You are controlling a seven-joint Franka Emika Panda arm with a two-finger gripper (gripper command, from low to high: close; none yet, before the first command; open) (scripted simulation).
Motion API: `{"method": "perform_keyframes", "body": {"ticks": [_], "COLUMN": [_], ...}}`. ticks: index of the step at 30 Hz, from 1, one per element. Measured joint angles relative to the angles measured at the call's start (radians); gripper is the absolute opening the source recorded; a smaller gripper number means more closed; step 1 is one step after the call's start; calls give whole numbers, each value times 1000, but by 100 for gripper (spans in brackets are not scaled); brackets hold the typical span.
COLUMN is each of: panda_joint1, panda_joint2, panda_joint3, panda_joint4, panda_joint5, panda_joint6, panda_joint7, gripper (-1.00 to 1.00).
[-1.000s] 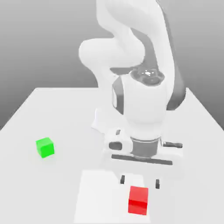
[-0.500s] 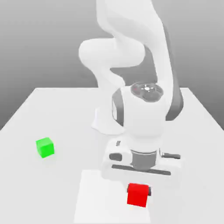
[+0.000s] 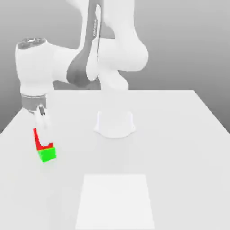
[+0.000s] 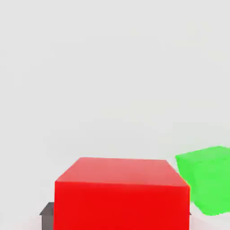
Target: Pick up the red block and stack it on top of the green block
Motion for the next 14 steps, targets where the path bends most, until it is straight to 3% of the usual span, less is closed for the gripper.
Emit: {"method": "perform_keyframes", "body": {"ticks": [3,10,11,14], "panda_joint1": [-63,-1,11,12], "panda_joint2": [-13,205,238,238], "panda_joint3": [-48,-90,-89,-89], "panda_joint4": [-46,-46,-46,-46], "panda_joint5": [12,144,174,174], "panda_joint6": [31,247,278,278], "panda_joint7": [22,-61,-82,-82], "gripper": [-100,-100,100,100]}}
